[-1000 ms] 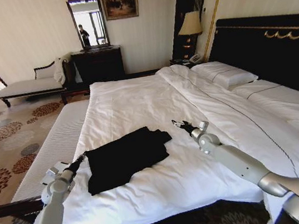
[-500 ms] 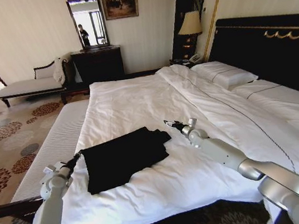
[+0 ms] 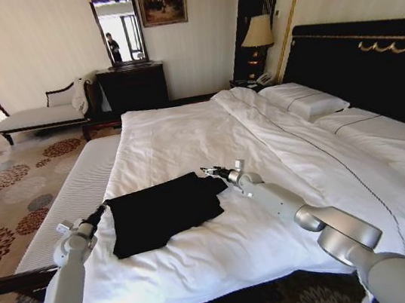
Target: Fold the clothes on the bed.
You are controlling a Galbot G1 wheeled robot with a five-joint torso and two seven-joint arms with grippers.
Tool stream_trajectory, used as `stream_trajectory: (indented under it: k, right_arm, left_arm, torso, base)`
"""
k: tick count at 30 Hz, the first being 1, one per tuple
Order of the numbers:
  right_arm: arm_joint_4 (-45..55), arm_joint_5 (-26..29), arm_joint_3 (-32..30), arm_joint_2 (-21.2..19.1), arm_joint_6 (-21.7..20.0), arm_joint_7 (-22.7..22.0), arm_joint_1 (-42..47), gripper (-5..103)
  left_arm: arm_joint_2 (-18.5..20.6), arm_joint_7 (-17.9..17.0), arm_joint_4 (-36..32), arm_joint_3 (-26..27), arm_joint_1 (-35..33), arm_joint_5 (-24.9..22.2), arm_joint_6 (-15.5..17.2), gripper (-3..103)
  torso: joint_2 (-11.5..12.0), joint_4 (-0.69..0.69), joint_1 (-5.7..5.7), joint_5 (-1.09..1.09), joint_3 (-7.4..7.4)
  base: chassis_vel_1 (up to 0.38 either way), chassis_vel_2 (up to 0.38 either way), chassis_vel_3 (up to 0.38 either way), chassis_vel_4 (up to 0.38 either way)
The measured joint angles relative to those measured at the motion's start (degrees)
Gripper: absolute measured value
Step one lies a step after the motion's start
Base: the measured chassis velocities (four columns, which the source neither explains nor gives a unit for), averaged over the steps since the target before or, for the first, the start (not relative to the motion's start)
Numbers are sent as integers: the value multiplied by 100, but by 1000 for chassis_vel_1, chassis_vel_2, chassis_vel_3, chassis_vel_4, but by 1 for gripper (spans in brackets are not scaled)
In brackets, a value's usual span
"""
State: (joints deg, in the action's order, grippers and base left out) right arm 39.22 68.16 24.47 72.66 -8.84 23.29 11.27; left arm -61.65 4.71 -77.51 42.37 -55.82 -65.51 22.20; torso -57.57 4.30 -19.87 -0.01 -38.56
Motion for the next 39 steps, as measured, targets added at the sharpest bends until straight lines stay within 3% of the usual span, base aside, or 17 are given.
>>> stream_trajectory:
  k: [7, 11, 15, 18, 22, 33, 39]
  right_arm:
    - [-757, 154, -50, 421, -456, 574, -278, 100]
    - [-979, 198, -90, 554, -571, 645, -347, 100]
    - [-1194, -51, -93, 702, -592, 251, -368, 100]
    - [-1238, -84, -96, 828, -565, -365, -358, 100]
    - [-1311, -82, -153, 933, -469, -632, -353, 100]
    - [-1580, -72, -195, 1193, -405, -186, -382, 103]
    - [-1701, -202, -184, 1335, -399, -156, -393, 91]
  left_arm:
    - [-7, -6, -247, 28, -174, 39, -5, 1]
    - [-9, -9, -352, 49, -252, 44, -8, 1]
    - [5, -12, -519, 94, -370, 30, -12, 1]
    - [44, -12, -671, 120, -455, -10, -13, 1]
    - [75, -14, -763, 130, -504, -50, -14, 1]
    - [106, -13, -843, 127, -543, -84, -28, 1]
    - [116, -11, -867, 124, -557, -99, -42, 1]
  torso:
    - [0, 1, 0, 0, 1]
    - [0, 1, 0, 0, 1]
    - [0, 2, 0, 0, 1]
    - [0, 1, 0, 1, 1]
    - [0, 1, 1, 0, 1]
    - [0, 1, 1, 0, 1]
    - [0, 1, 1, 0, 1]
  base:
    - [0, 0, 0, 0]
    - [0, 0, 0, 0]
    - [0, 0, 0, 0]
    - [0, 0, 0, 0]
    - [0, 0, 0, 0]
    - [0, 0, 0, 0]
    - [0, 0, 0, 0]
